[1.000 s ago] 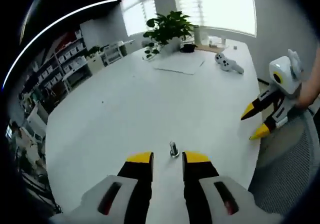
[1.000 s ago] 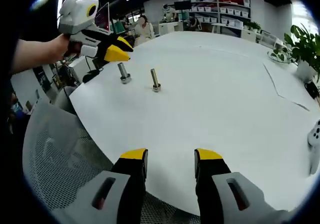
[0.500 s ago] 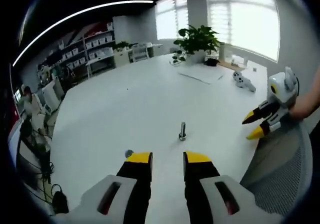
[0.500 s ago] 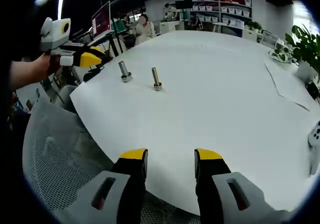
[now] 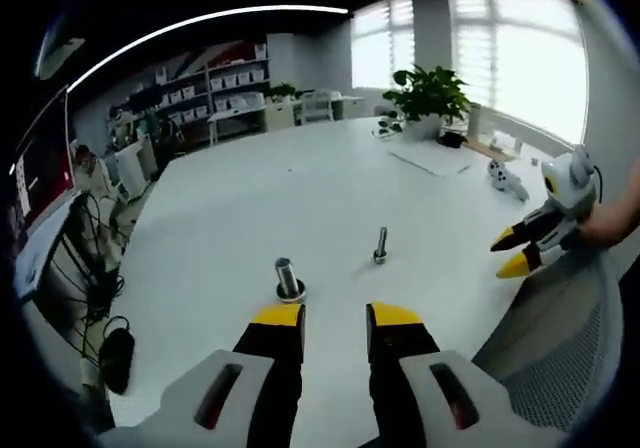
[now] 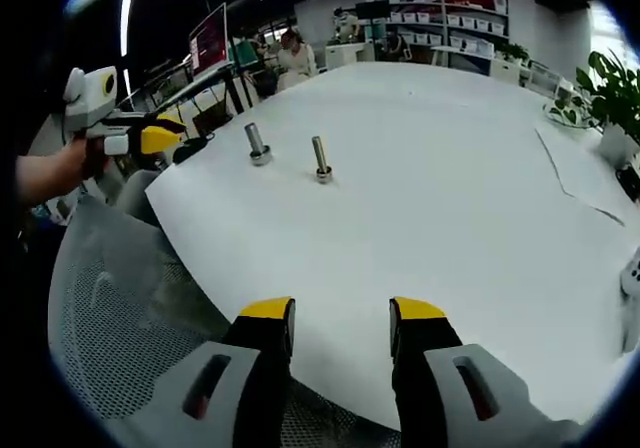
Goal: Place the washer onto the threaded stud by aligning its center hole with the stud, sliding it down to the base, and recovering from edge contact or off-axis alignment until the washer reaches the visible bottom stop.
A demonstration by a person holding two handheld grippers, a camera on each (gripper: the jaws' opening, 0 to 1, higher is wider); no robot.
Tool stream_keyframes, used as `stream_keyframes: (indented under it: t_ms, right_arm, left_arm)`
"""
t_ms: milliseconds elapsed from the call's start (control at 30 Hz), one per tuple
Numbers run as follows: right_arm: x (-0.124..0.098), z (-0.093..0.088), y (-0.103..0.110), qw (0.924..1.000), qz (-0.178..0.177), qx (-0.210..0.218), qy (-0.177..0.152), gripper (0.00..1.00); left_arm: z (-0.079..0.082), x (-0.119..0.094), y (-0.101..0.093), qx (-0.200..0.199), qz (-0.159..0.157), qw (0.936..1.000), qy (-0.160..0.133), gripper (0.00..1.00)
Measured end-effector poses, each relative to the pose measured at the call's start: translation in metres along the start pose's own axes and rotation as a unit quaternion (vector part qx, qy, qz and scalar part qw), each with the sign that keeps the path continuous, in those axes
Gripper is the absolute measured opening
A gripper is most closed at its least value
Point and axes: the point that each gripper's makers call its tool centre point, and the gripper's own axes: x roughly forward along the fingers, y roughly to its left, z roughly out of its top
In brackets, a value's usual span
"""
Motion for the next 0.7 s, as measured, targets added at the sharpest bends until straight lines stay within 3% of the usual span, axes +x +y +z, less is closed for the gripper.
stream_keyframes:
  t_ms: [433,600,700]
  right_arm:
    - [0.000,-0.002,0.002,0.9999,0.004,-0.008,0.007,0.41]
    - [0.000,-0.002,0.000,1.0000,0.002,-0.006,0.007,0.41]
    - [0.000,-0.002,0.002,1.0000,0.005,-0.005,0.006,0.41]
  left_arm:
    - [-0.011,0.004,0.003,-0.032,0.025,0.9989,-0.023,0.22]
    - [-0.012,-0.001,0.006,0.011,0.031,0.9993,-0.015,0.22]
    - [-0.018,-0.006,0.014,-0.005,0.037,0.9992,-0.015,0.21]
